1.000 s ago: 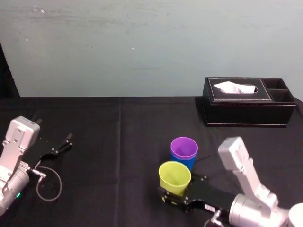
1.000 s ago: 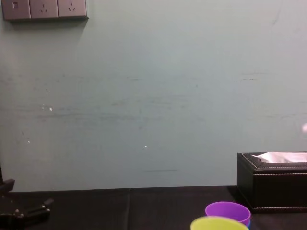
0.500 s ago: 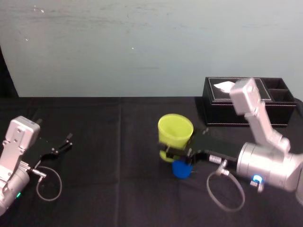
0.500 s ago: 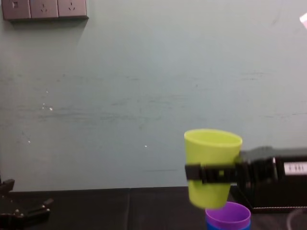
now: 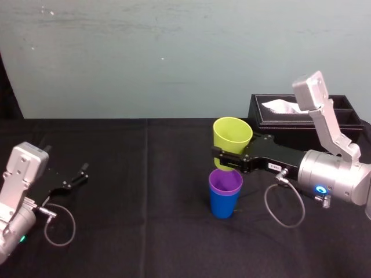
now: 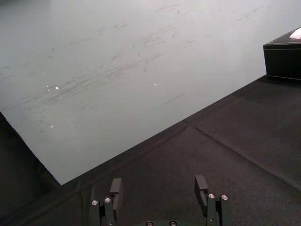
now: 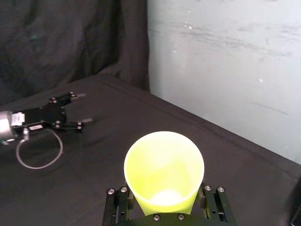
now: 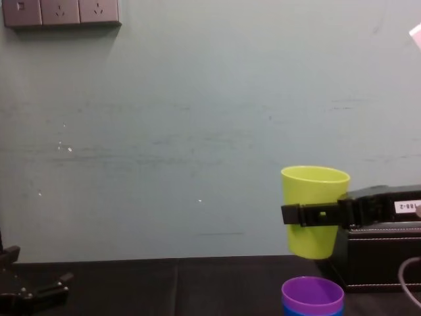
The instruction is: Stack the three plastic cups sequentially using one hand.
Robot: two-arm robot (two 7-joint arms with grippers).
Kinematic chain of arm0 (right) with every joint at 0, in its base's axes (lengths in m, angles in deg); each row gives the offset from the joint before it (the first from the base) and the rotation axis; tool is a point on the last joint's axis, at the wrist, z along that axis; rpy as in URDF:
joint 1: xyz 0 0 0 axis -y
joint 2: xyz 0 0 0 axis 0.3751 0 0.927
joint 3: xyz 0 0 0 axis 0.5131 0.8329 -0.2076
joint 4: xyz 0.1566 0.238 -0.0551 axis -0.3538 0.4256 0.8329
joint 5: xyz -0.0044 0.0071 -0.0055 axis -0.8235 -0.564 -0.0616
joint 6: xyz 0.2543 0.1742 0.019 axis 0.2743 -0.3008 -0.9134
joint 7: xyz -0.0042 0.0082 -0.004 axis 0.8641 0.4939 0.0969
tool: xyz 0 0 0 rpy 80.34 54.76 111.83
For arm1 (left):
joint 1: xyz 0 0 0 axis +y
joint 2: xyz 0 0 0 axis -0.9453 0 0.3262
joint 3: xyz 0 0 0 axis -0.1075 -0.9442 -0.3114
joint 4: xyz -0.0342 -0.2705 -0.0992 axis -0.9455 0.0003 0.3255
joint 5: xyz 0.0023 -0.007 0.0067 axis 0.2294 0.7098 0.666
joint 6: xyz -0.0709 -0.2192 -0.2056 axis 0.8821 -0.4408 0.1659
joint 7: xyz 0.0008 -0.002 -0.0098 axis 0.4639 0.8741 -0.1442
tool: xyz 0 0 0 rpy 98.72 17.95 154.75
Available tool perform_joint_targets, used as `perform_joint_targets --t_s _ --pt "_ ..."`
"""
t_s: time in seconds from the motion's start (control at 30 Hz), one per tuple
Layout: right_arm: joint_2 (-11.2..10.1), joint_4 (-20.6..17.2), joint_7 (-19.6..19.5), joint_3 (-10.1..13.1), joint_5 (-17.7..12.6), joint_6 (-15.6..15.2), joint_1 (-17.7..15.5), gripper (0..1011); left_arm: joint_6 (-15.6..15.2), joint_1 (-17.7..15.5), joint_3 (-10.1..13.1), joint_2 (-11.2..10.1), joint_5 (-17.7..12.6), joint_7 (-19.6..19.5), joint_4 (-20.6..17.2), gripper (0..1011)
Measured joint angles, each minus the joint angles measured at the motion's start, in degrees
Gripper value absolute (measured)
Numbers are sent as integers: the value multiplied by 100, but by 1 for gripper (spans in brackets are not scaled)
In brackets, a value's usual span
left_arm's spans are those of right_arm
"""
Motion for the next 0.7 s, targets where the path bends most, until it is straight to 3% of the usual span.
perform_joint_targets --t_s 0.7 --pt "-143 304 -109 -292 -200 174 16 724 0 0 0 0 0 0 0 1000"
